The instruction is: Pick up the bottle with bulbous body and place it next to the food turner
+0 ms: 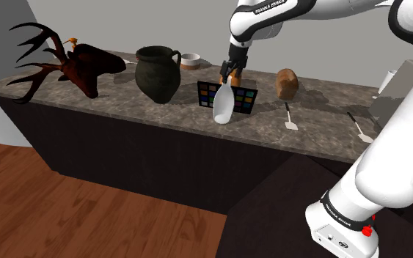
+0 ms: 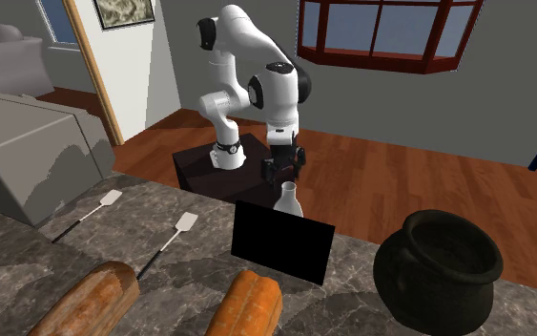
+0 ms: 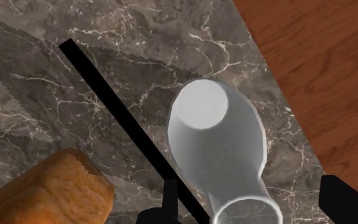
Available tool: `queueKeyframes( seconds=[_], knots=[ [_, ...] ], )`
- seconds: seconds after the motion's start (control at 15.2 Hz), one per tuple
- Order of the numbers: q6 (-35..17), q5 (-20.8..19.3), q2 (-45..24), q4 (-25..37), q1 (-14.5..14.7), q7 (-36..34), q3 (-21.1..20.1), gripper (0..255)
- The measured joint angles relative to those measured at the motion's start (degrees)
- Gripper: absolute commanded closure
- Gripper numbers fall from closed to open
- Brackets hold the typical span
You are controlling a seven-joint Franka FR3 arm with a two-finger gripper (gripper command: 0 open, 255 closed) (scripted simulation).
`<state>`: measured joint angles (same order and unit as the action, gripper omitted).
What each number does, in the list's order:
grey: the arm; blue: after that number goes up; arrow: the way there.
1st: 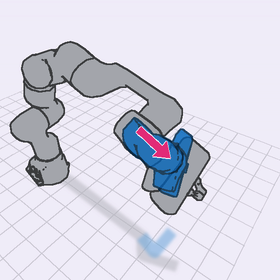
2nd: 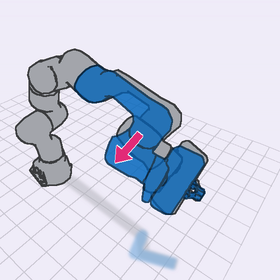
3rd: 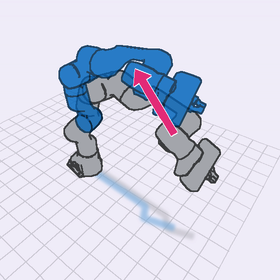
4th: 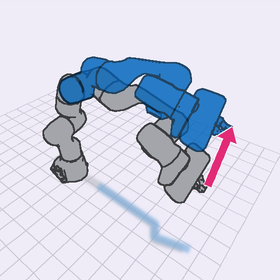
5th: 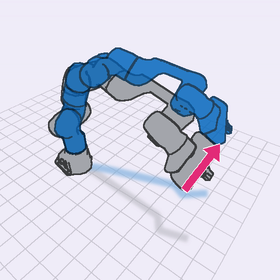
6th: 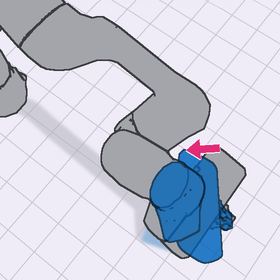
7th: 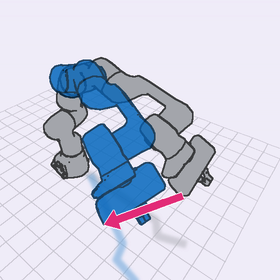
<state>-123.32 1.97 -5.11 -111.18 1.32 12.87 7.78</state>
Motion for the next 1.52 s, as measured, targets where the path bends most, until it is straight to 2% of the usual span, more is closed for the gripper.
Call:
queueKeyframes(
  seconds=[0.33, 0.73, 0.79, 1.52],
  knots=[
    [-3.2, 0.4, -1.6, -1.6, -0.1, 0.4, 0.0, 0],
    [-3.8, 0.5, -2.2, -1.5, -0.1, 0.4, 0.0, 0],
    [-3.8, 0.5, -2.2, -1.5, -0.1, 0.4, 0.0, 255],
    [-3.5, 0.5, -2.1, -1.3, -0.1, 0.4, 0.0, 255]
  ],
)
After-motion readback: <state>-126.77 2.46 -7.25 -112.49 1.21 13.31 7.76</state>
